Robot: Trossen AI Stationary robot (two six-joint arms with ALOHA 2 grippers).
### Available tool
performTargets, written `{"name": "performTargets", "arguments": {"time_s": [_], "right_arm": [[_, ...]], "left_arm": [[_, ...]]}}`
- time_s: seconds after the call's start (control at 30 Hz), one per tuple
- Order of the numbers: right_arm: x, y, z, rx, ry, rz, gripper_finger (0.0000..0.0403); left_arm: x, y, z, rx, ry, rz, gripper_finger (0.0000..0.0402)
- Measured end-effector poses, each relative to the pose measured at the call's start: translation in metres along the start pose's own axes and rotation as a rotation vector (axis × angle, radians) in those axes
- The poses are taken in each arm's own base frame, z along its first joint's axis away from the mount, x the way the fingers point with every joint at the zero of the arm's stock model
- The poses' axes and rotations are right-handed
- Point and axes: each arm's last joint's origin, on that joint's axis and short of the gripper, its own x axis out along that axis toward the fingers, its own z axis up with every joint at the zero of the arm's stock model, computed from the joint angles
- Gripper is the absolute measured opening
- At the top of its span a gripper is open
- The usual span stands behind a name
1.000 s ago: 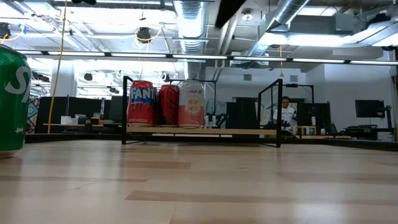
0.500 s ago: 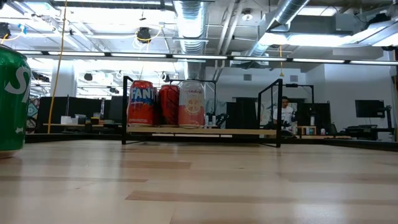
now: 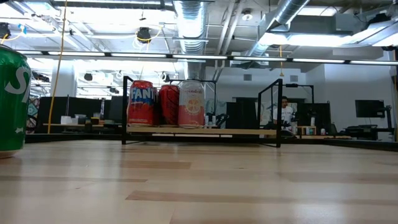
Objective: Place canned beverage on shelf
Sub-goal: Put the green soda can on the shelf
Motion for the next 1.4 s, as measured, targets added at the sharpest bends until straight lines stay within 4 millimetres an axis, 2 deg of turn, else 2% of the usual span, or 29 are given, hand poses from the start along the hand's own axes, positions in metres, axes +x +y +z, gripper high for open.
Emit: {"name": "performTargets", "arguments": {"time_s": [0.17,0.33,0.57,0.87,1.07,1.4], "right_arm": [[0.014,0.002,0.002,-0.005,0.036,0.004,0.0265],[0.023,0.003,0.001,-0.013,0.072,0.01,0.0265],[0.034,0.0,0.005,-0.016,0.08,-0.003,0.0265],[0.036,-0.001,0.005,-0.015,0.097,0.009,0.0265],[0.036,-0.001,0.005,-0.017,0.097,0.01,0.0265],[0.036,-0.001,0.005,-0.017,0.097,0.01,0.0265]], "left_arm": [[0.015,-0.006,-0.011,0.069,0.008,0.031,0.036],[0.031,-0.003,-0.022,0.101,0.072,0.016,0.036],[0.052,-0.001,-0.026,0.111,0.043,-0.124,0.036],[0.068,0.017,-0.034,0.081,0.061,-0.177,0.036],[0.081,0.018,-0.04,0.041,0.043,-0.245,0.036],[0.097,0.018,-0.059,0.011,0.08,-0.226,0.036]]}}
